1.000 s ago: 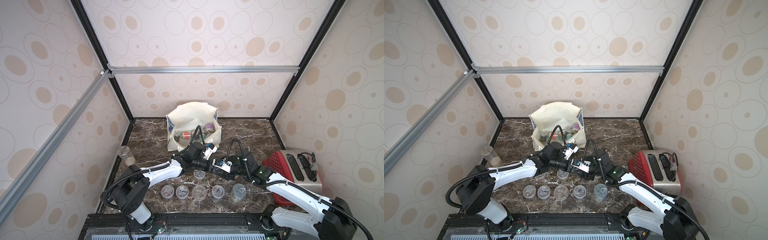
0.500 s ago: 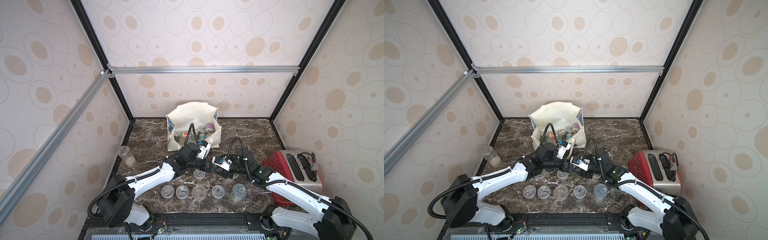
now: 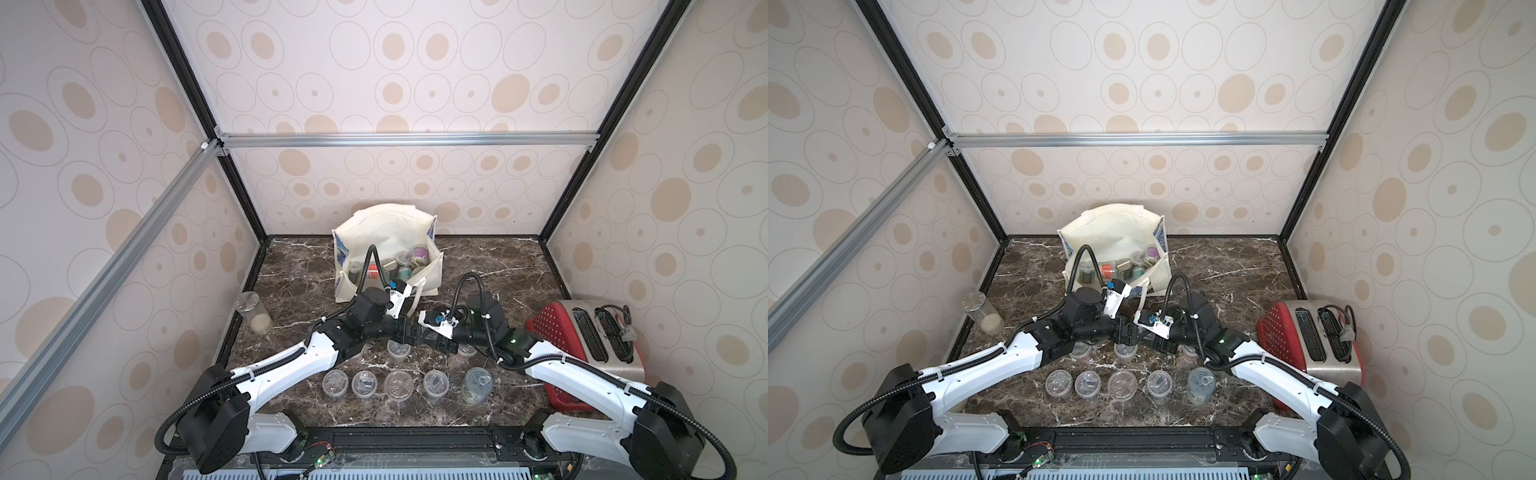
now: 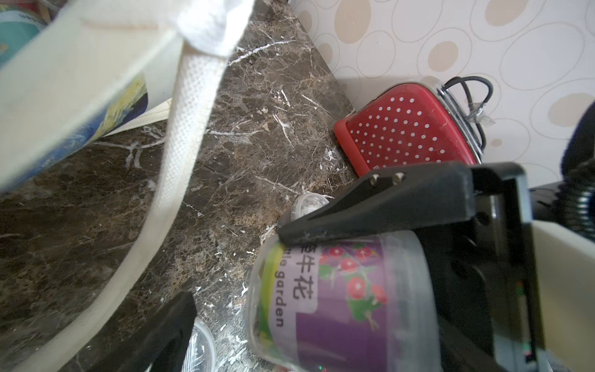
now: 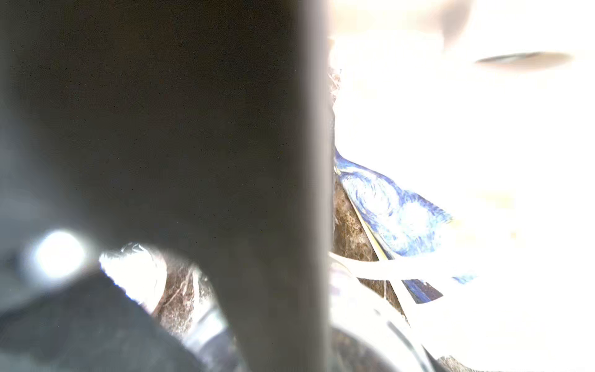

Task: Take out the seed jars from the canvas bag
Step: Place the seed jar at the center of the board.

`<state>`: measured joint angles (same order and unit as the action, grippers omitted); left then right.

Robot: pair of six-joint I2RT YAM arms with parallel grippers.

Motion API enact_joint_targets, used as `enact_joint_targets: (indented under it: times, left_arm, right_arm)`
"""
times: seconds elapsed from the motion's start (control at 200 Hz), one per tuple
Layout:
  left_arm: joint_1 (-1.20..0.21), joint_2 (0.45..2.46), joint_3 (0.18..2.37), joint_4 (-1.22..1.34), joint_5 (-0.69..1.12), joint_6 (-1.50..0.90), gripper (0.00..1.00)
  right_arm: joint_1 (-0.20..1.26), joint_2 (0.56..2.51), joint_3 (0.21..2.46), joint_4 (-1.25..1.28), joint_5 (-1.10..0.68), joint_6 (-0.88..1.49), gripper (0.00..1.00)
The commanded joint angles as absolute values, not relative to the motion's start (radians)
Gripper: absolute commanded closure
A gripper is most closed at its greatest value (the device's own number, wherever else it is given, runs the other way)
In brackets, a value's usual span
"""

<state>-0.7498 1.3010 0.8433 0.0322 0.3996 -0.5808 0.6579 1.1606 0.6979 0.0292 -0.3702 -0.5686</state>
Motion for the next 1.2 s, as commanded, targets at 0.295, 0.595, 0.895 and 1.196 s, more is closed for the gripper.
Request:
enact_joint_targets:
  times: [0.295,0.595,0.895,1.196]
  left_arm:
    - [-0.706,1.246,0.854,0.090,0.586,-0.505,0.02]
    - [-0.606,1.129,0.904,-0.070,0.204,-0.433,0.02]
    - [-0.559,0.983,0.919,-0.130,-0.140,-0.364,0.02]
    - [-0.510,0.925,0.901,-0.139,-0.215,-0.374,0.02]
  right_arm:
    - [0.595,1.050,0.609,-0.015,-0.280,-0.535,0.38]
    - [0.594,1.183,0.671,-0.178,-0.265,-0.573,0.38]
    - [0.597,1.360,0.735,-0.271,-0.263,-0.625,0.38]
    - [0.598,1.473,0.780,-0.272,-0.267,-0.622,0.35]
